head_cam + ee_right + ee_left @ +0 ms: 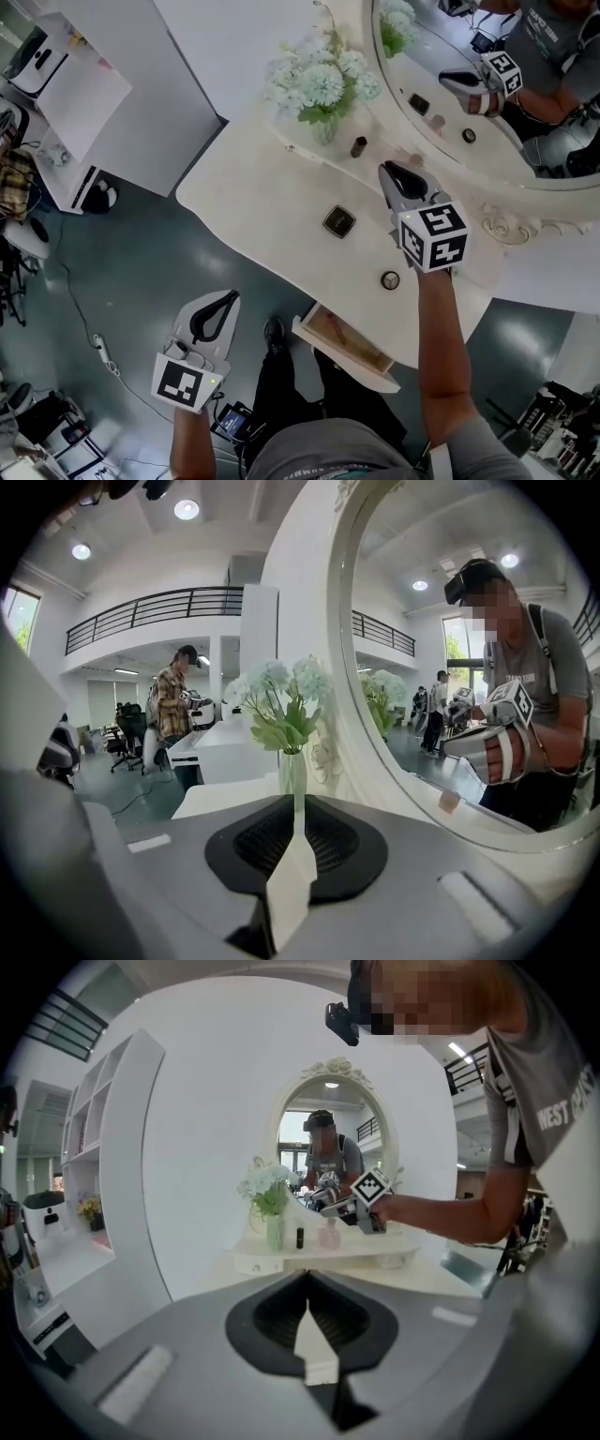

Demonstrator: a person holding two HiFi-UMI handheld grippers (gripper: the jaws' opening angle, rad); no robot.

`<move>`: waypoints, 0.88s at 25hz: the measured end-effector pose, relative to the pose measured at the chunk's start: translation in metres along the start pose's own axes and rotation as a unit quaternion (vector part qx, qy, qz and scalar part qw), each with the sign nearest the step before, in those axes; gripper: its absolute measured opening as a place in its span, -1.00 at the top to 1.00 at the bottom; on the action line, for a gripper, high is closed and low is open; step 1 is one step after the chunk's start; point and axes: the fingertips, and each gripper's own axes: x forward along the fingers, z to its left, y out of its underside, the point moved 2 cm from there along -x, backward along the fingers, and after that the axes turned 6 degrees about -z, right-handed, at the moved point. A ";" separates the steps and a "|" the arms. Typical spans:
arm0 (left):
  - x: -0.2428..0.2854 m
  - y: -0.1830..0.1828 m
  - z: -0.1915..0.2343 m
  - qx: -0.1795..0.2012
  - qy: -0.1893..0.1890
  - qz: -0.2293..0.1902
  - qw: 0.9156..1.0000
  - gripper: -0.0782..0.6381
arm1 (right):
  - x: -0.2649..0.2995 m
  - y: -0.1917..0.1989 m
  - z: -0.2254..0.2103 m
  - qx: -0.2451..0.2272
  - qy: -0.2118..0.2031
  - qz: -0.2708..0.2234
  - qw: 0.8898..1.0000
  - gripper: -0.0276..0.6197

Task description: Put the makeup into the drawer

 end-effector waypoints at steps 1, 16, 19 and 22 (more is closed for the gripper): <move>0.002 0.003 0.000 -0.003 0.000 0.001 1.000 0.77 | 0.007 0.002 -0.001 0.001 0.001 0.002 1.000 0.79; 0.026 0.047 0.010 -0.027 0.007 0.029 0.999 0.77 | 0.083 0.033 -0.017 0.010 0.046 0.010 0.999 0.49; 0.030 0.053 0.008 -0.032 0.010 0.031 0.999 0.77 | 0.092 0.035 -0.014 0.013 0.047 0.009 0.999 0.50; 0.030 0.057 0.008 -0.036 0.010 0.033 0.999 0.78 | 0.098 0.037 -0.013 0.006 0.058 0.019 0.998 0.49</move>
